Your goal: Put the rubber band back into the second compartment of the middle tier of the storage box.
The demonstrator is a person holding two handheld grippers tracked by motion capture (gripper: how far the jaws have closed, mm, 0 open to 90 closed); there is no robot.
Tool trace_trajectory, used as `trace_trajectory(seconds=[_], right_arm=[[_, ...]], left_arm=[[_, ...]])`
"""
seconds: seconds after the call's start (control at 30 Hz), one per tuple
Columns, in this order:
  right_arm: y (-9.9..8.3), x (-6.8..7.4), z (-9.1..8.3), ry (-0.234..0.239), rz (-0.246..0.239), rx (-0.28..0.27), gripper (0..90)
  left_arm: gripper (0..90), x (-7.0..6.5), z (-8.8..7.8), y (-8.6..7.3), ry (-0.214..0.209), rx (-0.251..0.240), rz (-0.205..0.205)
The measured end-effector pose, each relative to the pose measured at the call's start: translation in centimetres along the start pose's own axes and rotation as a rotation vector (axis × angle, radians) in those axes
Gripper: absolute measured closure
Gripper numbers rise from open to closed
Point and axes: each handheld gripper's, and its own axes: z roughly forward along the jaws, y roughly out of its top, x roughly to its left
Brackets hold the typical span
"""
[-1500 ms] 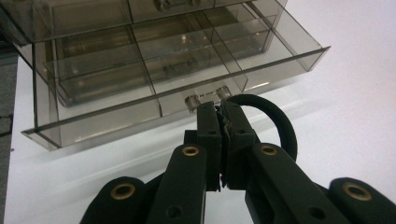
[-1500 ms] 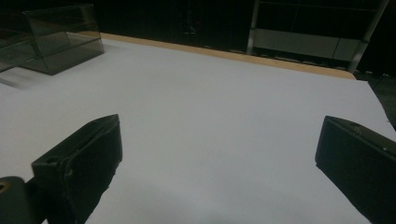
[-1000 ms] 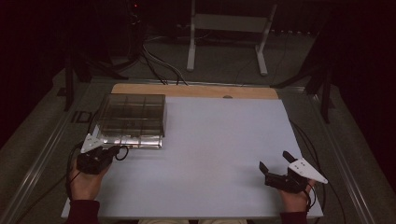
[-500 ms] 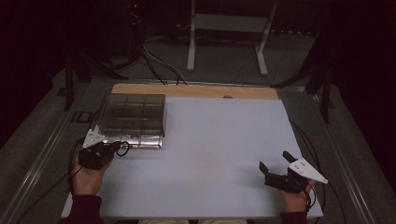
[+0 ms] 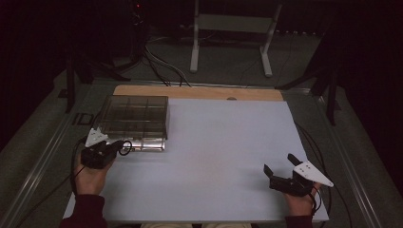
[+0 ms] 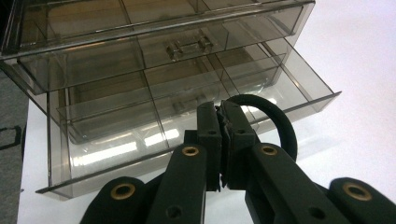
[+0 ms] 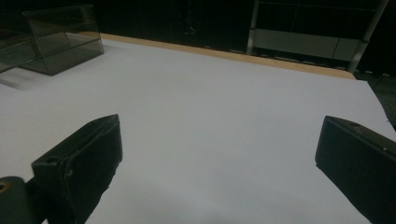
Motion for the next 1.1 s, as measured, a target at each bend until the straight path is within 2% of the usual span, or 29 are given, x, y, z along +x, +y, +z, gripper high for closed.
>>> trace_trajectory(seconds=[1.1], right_arm=[[0.0,0.0,0.0,0.001,0.001,0.001,0.8]], left_arm=[[88.4,0.7,1.2,0.7,0.034,-0.015,-0.030]])
